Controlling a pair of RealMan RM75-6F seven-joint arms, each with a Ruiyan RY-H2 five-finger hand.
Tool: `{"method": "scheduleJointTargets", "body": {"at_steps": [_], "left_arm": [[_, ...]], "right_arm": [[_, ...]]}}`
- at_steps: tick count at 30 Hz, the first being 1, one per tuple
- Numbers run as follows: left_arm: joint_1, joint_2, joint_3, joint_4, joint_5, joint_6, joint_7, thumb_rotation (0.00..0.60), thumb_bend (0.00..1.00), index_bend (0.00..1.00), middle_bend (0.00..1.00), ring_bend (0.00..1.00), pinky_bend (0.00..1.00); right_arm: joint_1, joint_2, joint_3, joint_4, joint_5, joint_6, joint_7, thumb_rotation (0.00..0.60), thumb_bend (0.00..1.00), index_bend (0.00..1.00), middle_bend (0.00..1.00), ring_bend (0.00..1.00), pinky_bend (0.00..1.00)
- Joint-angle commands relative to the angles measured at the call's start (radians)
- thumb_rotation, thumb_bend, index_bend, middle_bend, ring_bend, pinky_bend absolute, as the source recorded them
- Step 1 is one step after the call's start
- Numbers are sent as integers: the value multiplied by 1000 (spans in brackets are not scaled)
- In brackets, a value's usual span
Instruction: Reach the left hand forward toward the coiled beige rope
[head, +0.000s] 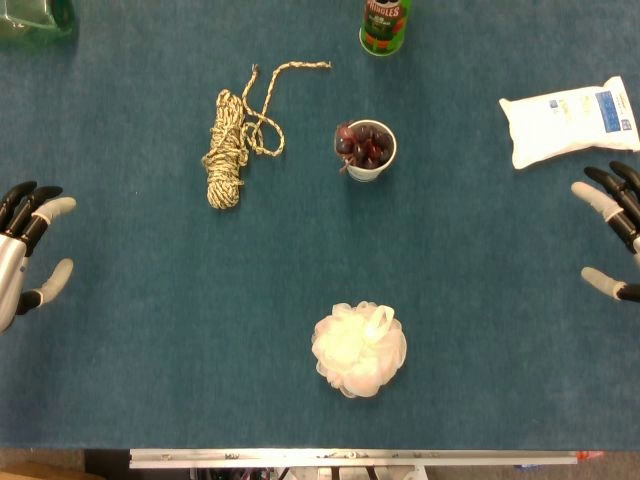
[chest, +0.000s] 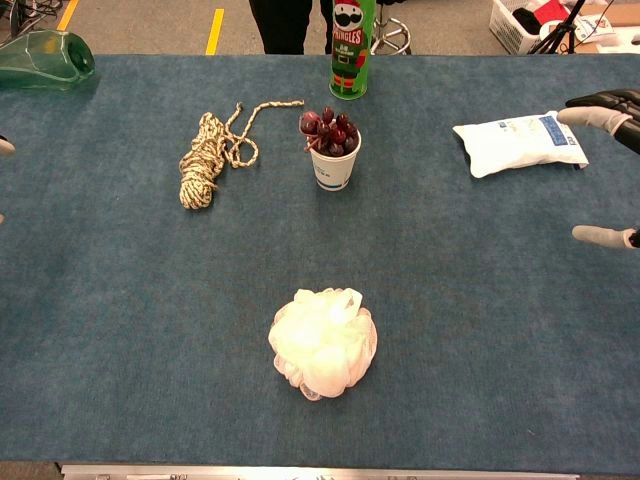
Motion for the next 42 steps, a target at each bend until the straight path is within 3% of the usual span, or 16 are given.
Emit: {"method": "scheduleJointTargets", "body": {"at_steps": [1,26,42], "left_arm": [[0,1,0,0,0,-1,0,600,293,243,218,160,440],[-1,-7,1,9,15,9,-12,600,293,243,218,161,446],[4,-31,-13,45,37,64,-19,600,293,270,259,214,793]], "right_arm": [[0,1,-1,-3,1,-2,-3,600,0,167,138,77,239],[-2,8,-2,-11,2,-4,2,600,0,167,139,77,239],[-1,7,-2,-12,3,-11,0,600,0,180,139,77,239]]}}
